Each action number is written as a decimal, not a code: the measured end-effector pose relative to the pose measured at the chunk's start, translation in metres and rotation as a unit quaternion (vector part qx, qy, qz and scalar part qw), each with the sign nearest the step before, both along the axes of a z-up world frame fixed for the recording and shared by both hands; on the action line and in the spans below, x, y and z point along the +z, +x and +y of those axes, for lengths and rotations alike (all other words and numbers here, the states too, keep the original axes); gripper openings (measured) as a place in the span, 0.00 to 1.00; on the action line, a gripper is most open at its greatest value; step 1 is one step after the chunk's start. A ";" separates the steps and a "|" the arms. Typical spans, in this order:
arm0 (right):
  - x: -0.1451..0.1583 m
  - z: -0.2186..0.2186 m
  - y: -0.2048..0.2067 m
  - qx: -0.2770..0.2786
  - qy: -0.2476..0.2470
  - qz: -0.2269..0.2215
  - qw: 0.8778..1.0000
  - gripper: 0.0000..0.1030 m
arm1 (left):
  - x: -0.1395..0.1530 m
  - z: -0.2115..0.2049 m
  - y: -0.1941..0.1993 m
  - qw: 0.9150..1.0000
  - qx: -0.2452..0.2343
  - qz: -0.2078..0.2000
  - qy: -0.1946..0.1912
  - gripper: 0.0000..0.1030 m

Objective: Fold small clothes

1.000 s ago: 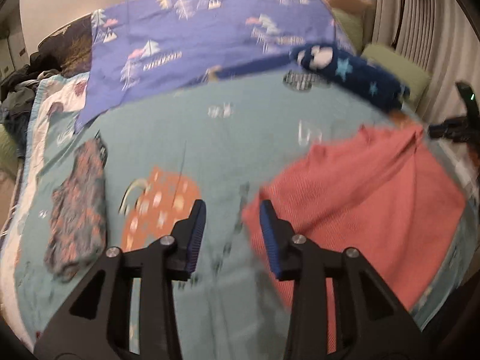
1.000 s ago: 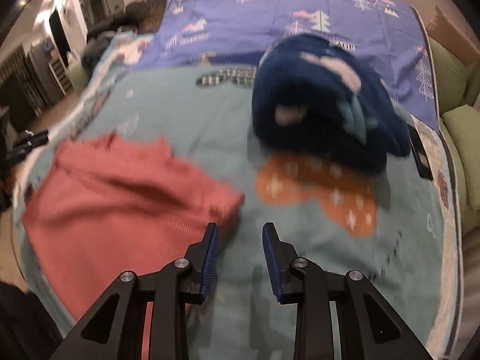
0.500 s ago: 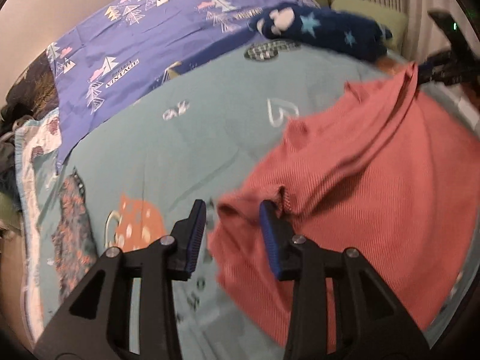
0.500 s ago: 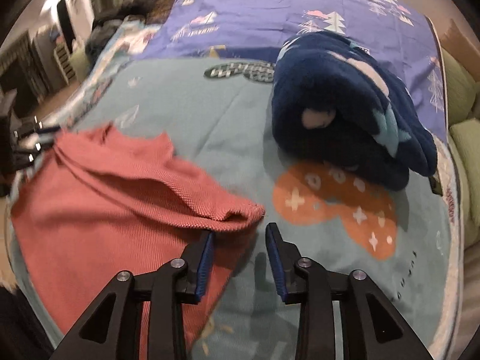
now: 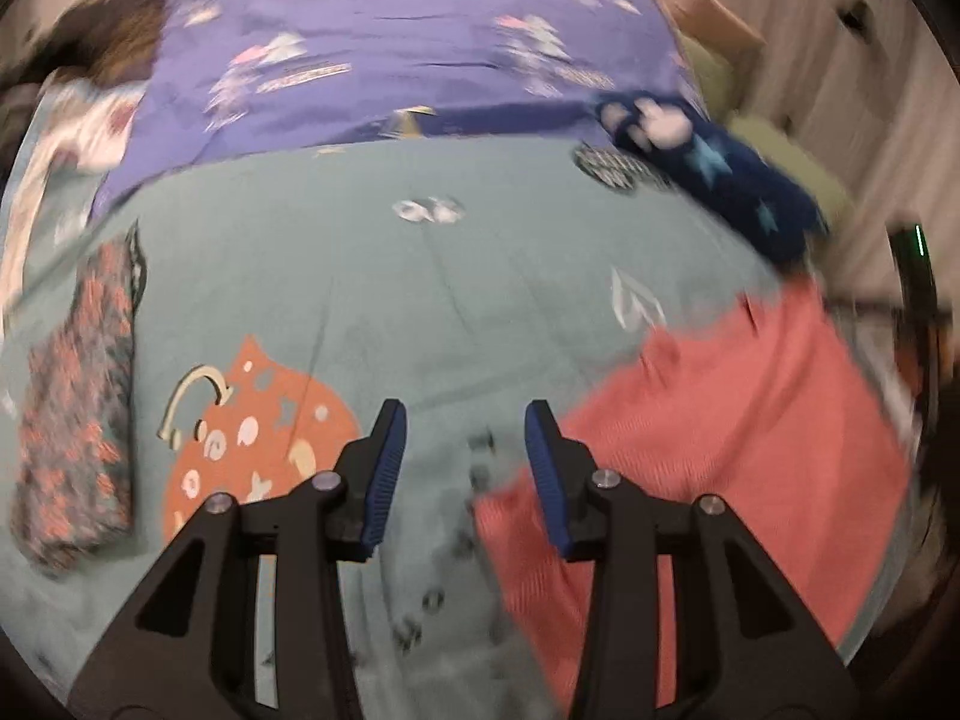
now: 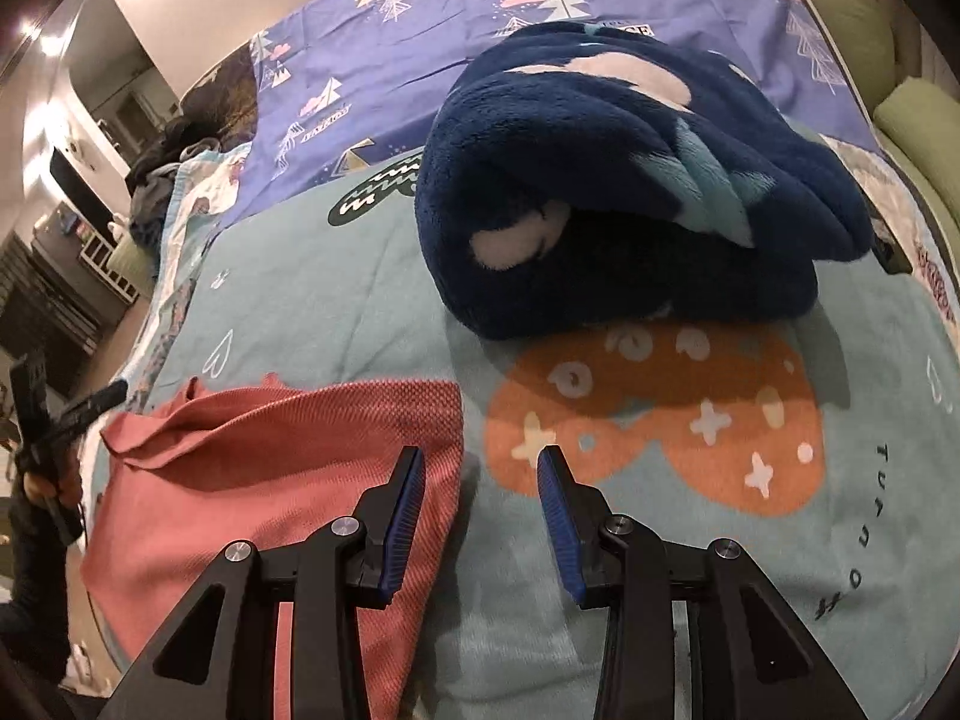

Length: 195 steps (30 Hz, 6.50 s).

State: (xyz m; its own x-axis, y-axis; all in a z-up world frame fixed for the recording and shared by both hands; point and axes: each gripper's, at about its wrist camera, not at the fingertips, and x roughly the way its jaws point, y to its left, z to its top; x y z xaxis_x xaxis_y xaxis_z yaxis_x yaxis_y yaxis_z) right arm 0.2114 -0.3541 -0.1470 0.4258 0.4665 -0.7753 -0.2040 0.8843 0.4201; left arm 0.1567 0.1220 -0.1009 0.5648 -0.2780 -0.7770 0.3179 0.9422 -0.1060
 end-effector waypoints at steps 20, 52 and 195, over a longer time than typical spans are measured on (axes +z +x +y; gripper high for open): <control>-0.001 0.028 -0.001 0.038 -0.034 -0.003 0.999 0.47 | 0.017 -0.039 0.012 0.996 -0.051 -0.067 0.030 0.49; -0.008 0.036 0.009 -0.015 0.050 0.033 0.998 0.13 | -0.019 0.011 0.016 0.994 0.067 0.031 -0.081 0.20; 0.029 0.157 -0.233 0.071 -0.078 -0.021 0.994 0.18 | -0.023 -0.026 -0.181 0.999 0.017 -0.011 -0.048 0.49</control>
